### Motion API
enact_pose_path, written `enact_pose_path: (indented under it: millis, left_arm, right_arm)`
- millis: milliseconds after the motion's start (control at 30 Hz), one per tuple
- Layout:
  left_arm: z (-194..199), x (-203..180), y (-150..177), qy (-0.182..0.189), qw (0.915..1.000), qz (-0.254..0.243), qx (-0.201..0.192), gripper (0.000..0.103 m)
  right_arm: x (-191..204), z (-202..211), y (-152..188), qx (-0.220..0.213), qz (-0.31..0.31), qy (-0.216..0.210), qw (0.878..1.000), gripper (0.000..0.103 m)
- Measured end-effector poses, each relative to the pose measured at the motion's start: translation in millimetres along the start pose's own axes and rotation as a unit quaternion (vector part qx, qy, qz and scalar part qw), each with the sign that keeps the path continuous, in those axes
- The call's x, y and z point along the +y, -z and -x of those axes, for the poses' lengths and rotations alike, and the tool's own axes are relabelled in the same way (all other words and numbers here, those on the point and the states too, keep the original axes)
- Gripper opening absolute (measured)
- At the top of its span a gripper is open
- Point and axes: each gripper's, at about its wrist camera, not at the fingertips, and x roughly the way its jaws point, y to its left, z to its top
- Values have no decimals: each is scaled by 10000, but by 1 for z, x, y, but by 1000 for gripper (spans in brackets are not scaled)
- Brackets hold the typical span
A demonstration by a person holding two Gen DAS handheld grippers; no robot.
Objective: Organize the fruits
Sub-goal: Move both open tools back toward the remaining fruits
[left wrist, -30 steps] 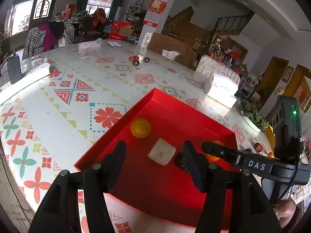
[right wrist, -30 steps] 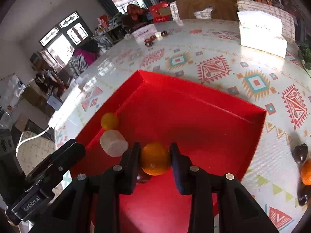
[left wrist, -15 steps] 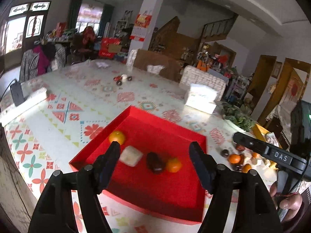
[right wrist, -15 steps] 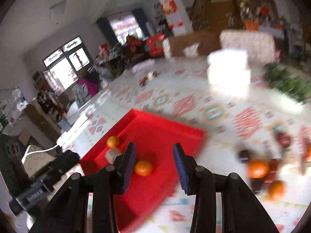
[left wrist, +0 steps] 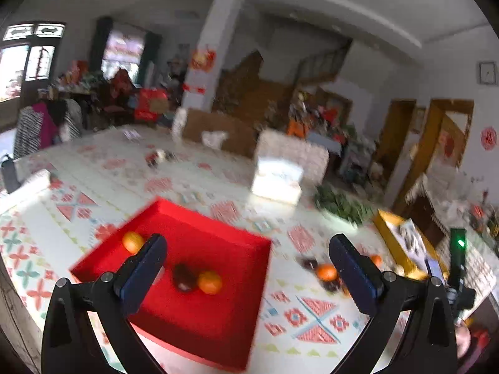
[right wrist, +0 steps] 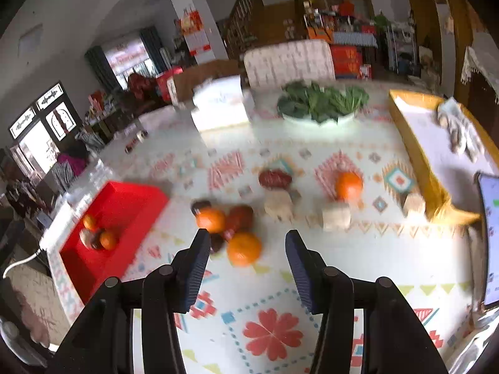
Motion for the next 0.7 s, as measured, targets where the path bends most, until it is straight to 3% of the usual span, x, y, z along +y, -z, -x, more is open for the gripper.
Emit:
enact_pose_path:
  millis: [67,233,433,700]
  left_arm:
    - [-8,-10,5,115,9997,-157,160,103]
    - [-18,-20,12,286,9986,-316,310,103]
    - [-51,-37,21,633,9946,-319,756,103]
    - [-87,-57,27,792,9901,-321,1117,103]
  right_arm:
    - [-1,-15,3,154,-18,-119,9998,54]
    - [4,-57,4,512,240,35,9984,38]
    - [11,-69,6,473,354,-18,9983,38]
    - [8,-76,10,526,242,-275,9979,40]
